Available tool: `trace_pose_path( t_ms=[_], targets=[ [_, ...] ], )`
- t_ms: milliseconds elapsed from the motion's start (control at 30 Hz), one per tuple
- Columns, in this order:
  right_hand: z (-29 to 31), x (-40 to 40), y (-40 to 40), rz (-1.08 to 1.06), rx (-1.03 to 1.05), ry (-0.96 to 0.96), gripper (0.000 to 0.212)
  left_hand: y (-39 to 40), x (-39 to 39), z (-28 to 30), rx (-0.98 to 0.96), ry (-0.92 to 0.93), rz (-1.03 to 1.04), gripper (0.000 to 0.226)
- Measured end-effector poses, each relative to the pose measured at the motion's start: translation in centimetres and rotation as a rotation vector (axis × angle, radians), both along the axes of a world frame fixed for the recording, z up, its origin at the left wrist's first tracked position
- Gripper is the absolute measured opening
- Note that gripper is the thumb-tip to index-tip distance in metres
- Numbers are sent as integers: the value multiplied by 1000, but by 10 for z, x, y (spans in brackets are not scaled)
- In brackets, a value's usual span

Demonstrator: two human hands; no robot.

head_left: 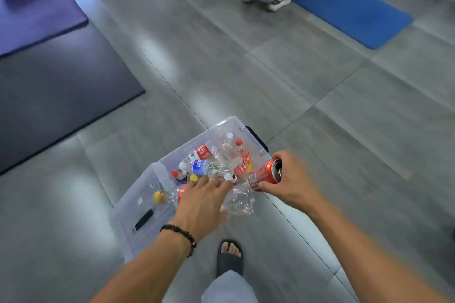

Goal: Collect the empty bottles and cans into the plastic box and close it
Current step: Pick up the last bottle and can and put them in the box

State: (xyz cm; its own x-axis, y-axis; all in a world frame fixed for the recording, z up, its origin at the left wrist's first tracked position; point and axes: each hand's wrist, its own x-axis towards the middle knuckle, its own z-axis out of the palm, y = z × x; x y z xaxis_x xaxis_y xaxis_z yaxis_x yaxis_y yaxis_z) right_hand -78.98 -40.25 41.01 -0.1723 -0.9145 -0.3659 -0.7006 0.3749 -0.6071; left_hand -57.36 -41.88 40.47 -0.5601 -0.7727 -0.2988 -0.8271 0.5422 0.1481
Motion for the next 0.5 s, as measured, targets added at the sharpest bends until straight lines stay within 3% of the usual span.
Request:
trace_pose_path(
  t_ms=[200,500],
  targets=[
    [-136,-10,-92,35,102,79,72,-74,-16,-128,87,-9,-48,63],
    [-252,-1,-124,127,183,273,70,-110,-23,-255,67,-68,30,69]
  ],
)
